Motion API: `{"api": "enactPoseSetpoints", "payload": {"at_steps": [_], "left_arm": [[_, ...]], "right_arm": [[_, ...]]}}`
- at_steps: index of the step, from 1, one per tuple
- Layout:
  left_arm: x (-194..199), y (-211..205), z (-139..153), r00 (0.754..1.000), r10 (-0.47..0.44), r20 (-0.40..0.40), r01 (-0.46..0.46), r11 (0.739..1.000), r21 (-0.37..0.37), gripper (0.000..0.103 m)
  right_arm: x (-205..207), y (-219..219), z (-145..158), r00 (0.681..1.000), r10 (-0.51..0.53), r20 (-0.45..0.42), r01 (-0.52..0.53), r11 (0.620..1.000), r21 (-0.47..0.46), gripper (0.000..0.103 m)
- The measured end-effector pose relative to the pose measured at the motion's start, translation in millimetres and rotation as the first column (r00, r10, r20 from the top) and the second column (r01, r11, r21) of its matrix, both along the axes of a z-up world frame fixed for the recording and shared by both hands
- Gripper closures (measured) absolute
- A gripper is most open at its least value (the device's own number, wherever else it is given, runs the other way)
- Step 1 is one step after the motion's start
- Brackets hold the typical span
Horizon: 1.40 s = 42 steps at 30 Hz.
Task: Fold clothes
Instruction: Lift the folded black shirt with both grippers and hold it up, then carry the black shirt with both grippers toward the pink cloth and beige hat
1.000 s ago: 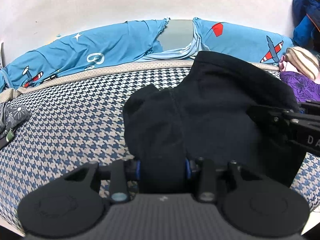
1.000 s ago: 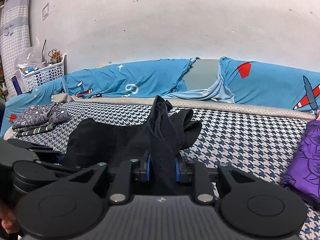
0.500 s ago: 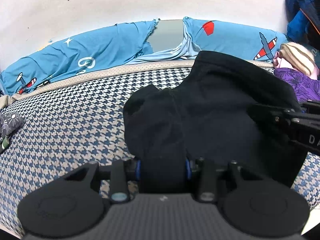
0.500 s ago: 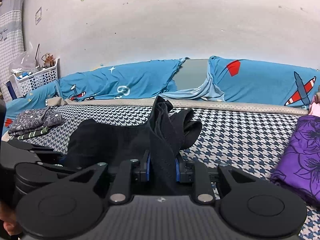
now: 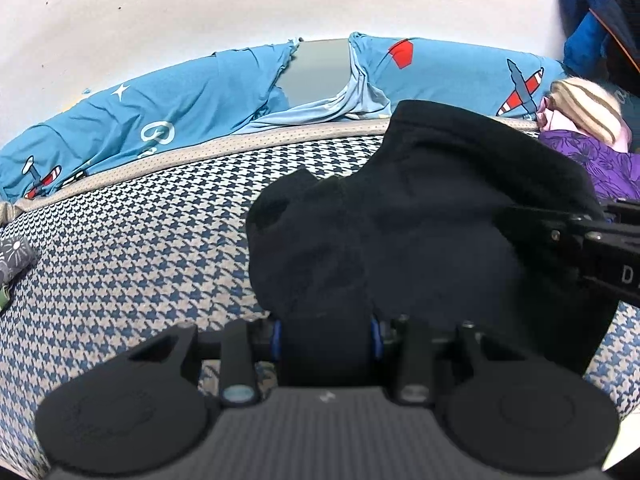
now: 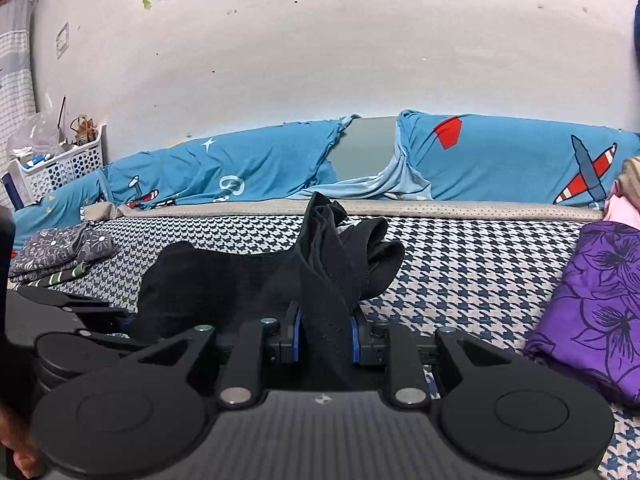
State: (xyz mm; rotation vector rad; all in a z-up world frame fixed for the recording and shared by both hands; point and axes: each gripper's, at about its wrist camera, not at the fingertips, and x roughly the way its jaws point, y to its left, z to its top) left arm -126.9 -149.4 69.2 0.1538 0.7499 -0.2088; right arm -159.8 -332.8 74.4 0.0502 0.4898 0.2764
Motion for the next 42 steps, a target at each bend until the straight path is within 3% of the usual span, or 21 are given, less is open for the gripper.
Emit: {"api": "enactPoseSetpoints", "payload": {"at_steps": [25, 42], "left_arm": [[21, -48, 2, 0.997, -0.073, 0.018, 0.073, 0.997, 0.002, 0.068], [52, -128, 25, 0.979, -0.183, 0.088, 0.182, 0.983, 0.015, 0.068]], "right_arm": [[2, -40, 3, 0.991, -0.136, -0.007, 0.136, 0.99, 0.037, 0.081], [-7, -108, 16, 0.939, -0.342, 0.049, 0.334, 0.934, 0.125, 0.081]]}}
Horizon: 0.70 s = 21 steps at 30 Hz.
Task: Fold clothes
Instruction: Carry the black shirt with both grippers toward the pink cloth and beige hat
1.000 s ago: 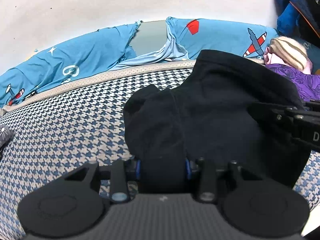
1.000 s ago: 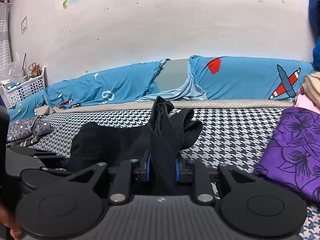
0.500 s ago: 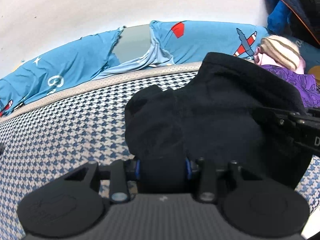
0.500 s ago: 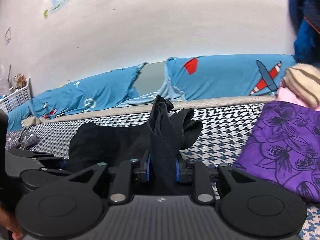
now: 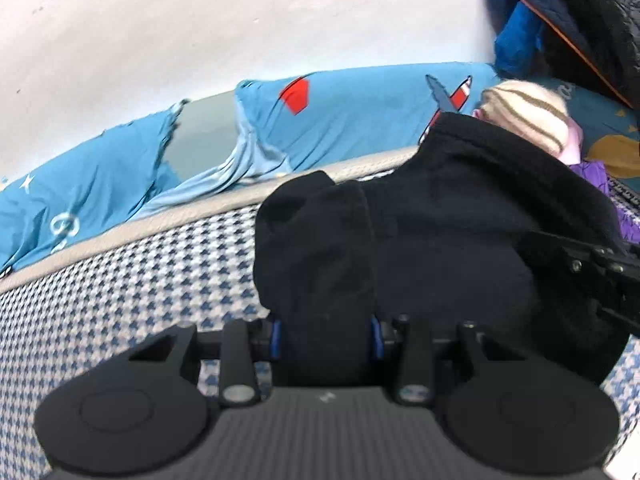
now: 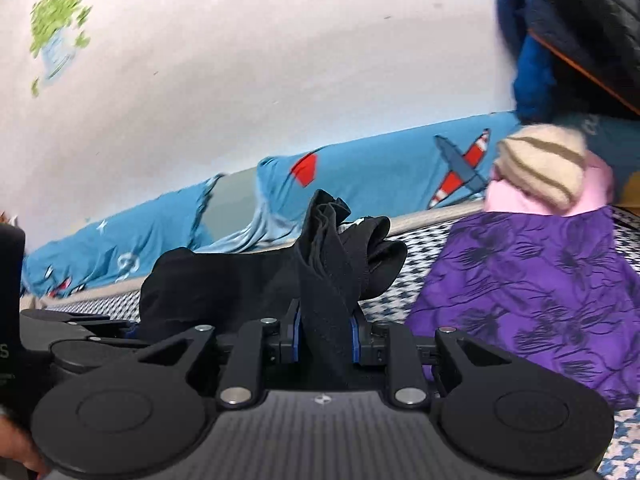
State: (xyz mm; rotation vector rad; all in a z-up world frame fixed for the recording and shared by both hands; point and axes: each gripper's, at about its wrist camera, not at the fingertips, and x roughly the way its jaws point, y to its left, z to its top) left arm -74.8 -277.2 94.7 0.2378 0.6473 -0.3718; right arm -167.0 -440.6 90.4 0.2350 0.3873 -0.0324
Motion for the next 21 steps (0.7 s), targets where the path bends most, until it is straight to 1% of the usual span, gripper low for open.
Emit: {"api": "enactPoseSetpoints", "payload": {"at_steps": [3, 7, 13, 18, 21], "left_arm": [[4, -15, 5, 1.0, -0.013, 0.014, 0.013, 1.0, -0.006, 0.068], [11, -33, 9, 0.999, -0.037, 0.024, 0.037, 0.999, -0.007, 0.068], [21, -62, 17, 0.994, -0.087, 0.059, 0.087, 0.996, 0.01, 0.068], [27, -89, 28, 0.983, -0.155, 0.097, 0.153, 0.988, 0.032, 0.068], [31, -107, 32, 0.972, -0.2, 0.119, 0.194, 0.979, 0.058, 0.068]], "right_arm": [[0, -10, 1, 0.999, -0.042, 0.014, 0.042, 0.999, -0.008, 0.081], [0, -24, 2, 0.996, -0.091, 0.025, 0.091, 0.996, 0.012, 0.081], [-2, -40, 4, 0.985, -0.164, 0.056, 0.163, 0.986, 0.023, 0.081], [-2, -56, 5, 0.966, -0.248, 0.074, 0.244, 0.968, 0.055, 0.081], [-3, -66, 6, 0.953, -0.291, 0.086, 0.285, 0.955, 0.076, 0.081]]}}
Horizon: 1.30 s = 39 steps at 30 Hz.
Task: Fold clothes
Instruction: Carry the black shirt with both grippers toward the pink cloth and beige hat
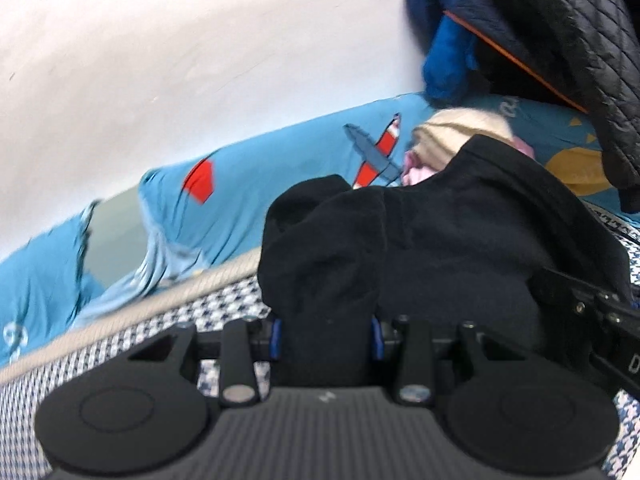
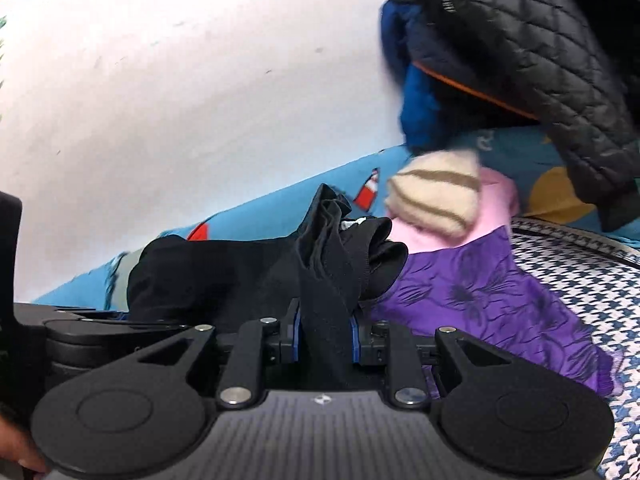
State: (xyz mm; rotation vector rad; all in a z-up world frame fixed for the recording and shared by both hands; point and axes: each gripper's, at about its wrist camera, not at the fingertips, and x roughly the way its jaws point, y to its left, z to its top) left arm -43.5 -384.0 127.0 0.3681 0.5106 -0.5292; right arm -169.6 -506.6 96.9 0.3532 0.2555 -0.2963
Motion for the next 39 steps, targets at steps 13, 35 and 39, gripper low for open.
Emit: {"api": "enactPoseSetpoints", "payload": {"at_steps": [13, 35, 39], "left_arm": [[10, -82, 9, 0.98, -0.182, 0.076, 0.177, 0.982, 0.067, 0.068], [59, -113, -48, 0.977, -0.174, -0.123, 0.165, 0.983, -0.074, 0.047], [75, -94, -42, 0.985, -0.099, -0.142, 0.083, 0.99, -0.116, 0.034]], "right_arm": [[0, -43, 0, 0.984, -0.18, 0.015, 0.179, 0.983, 0.046, 0.081], [14, -95, -40, 0.904, -0.356, -0.237, 0.395, 0.907, 0.143, 0.069], [6, -98, -35, 0.862, -0.451, -0.231, 0.479, 0.874, 0.079, 0.057]]}}
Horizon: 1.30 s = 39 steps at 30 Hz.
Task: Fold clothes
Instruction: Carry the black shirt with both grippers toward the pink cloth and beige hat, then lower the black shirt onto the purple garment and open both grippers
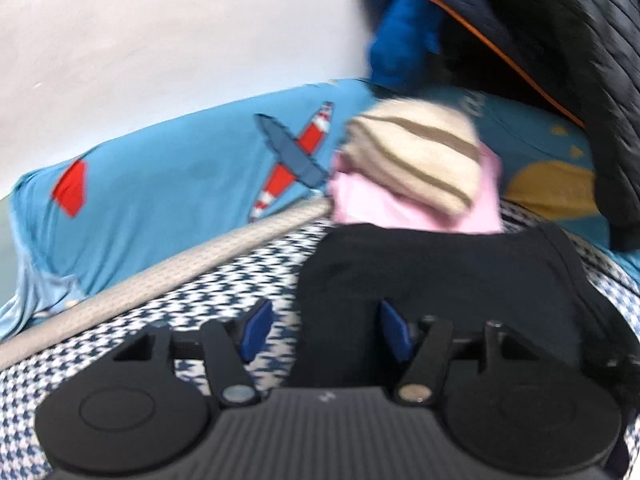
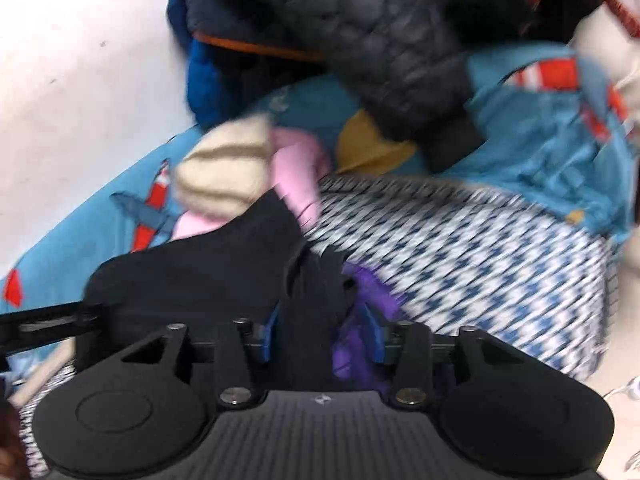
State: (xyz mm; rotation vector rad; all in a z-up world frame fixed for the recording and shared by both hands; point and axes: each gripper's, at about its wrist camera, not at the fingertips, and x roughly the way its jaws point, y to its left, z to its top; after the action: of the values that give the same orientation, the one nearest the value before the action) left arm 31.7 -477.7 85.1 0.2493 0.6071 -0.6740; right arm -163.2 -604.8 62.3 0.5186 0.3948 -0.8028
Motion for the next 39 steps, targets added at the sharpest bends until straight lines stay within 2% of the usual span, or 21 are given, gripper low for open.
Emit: {"api": "enactPoseSetpoints", "payload": {"at_steps": [6, 10, 12, 15, 19, 22, 25, 28, 39], "left_arm": [[16, 27, 5, 0.989, 0.149, 0.011, -0.149, 0.989, -0.003, 0.031], [26, 40, 6, 0.981, 0.191, -0.03, -0.192, 0.981, -0.016, 0.031], [25, 41, 9, 0.982, 0.19, -0.022, -0.19, 0.981, -0.032, 0.031], [20, 35, 14, 0.986, 0.165, -0.012, -0.165, 0.985, -0.05, 0.031], [14, 18, 13, 0.991, 0.137, 0.004, -0.137, 0.99, -0.043, 0.03], [17, 5, 8, 0.99, 0.139, 0.01, -0.139, 0.99, -0.029, 0.03], [27, -5, -1, 0.989, 0.148, 0.01, -0.148, 0.989, -0.009, 0.03], [37, -13, -11, 0.988, 0.153, 0.002, -0.153, 0.988, 0.007, 0.03], [59, -38, -48, 0.984, 0.175, -0.015, -0.175, 0.984, 0.036, 0.031]], "right_arm": [[-7, -5, 3, 0.996, -0.078, -0.034, 0.077, 0.997, -0.03, 0.057], [-19, -10, 9, 0.992, -0.128, 0.019, 0.129, 0.992, -0.015, 0.056], [-25, -5, 16, 0.989, -0.122, 0.085, 0.127, 0.99, -0.055, 0.056], [-22, 5, 24, 0.988, -0.039, 0.148, 0.055, 0.993, -0.107, 0.056], [-5, 17, 22, 0.975, 0.16, 0.152, -0.149, 0.985, -0.084, 0.057], [11, 27, 16, 0.951, 0.289, 0.11, -0.284, 0.957, -0.062, 0.058], [24, 38, 9, 0.932, 0.359, 0.043, -0.357, 0.932, -0.056, 0.058], [30, 40, 2, 0.937, 0.349, -0.021, -0.35, 0.937, -0.021, 0.058], [26, 21, -1, 0.952, 0.305, 0.02, -0.306, 0.951, 0.046, 0.061]]}}
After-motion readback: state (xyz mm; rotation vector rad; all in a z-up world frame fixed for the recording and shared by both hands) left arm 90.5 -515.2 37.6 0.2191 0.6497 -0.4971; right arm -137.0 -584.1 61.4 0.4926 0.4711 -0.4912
